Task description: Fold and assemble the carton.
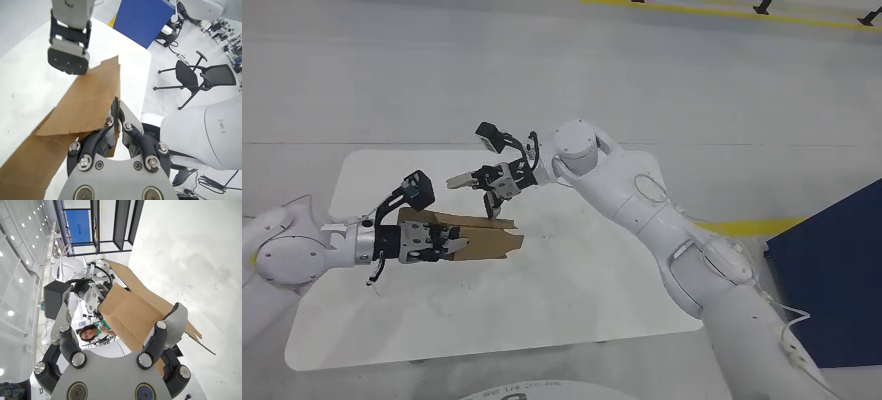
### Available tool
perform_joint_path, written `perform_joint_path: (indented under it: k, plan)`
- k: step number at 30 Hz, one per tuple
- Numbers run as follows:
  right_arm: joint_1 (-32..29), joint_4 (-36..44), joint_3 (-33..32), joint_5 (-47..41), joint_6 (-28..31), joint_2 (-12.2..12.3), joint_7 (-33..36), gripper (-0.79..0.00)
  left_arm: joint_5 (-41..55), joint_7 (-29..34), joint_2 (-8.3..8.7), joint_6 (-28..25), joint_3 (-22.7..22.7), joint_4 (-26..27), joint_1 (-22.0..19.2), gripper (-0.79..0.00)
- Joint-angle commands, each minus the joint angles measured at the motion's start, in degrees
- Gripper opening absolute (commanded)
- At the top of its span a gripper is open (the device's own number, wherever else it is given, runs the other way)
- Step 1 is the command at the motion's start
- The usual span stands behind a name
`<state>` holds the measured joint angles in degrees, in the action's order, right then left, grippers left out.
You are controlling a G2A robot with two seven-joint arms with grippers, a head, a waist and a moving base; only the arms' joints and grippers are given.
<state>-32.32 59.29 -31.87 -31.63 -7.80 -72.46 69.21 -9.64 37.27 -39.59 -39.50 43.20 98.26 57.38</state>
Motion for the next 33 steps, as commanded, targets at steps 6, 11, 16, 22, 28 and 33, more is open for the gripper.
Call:
perform_joint_path:
  k: [6,11,16,22,28,33]
  plan:
    - [1.31,-3.52,-0.12,-1.62,1.74,-1.54,1.56,0.0,0.14,0.3,0.02,0.03,1.57,0.22,1.2,-0.785]
    - [1.21,-4.7,-0.76,-1.07,2.66,-2.16,-2.15,0.0,-0.25,0.67,-0.2,0.28,1.94,0.82,1.85,-0.785]
    - [1.46,-4.12,1.21,0.72,0.76,-3.0,3.2,0.0,-0.05,0.83,-0.51,0.28,2.35,0.61,2.06,-0.785]
    - [1.51,-5.47,-1.63,-0.08,3.3,-2.96,-0.56,0.0,2.06,-0.63,-0.91,-0.24,3.34,-1.48,2.41,-0.785]
    - [-1.36,-4.92,-11.12,-3.03,10.73,0.52,0.41,0.0,4.42,-2.89,-1.09,-1.56,4.98,-3.57,3.42,-0.785]
    - [-7.67,1.49,-21.12,-4.29,13.72,4.79,4.98,0.0,4.67,-3.13,-0.96,-2.45,5.73,-3.97,3.9,-0.785]
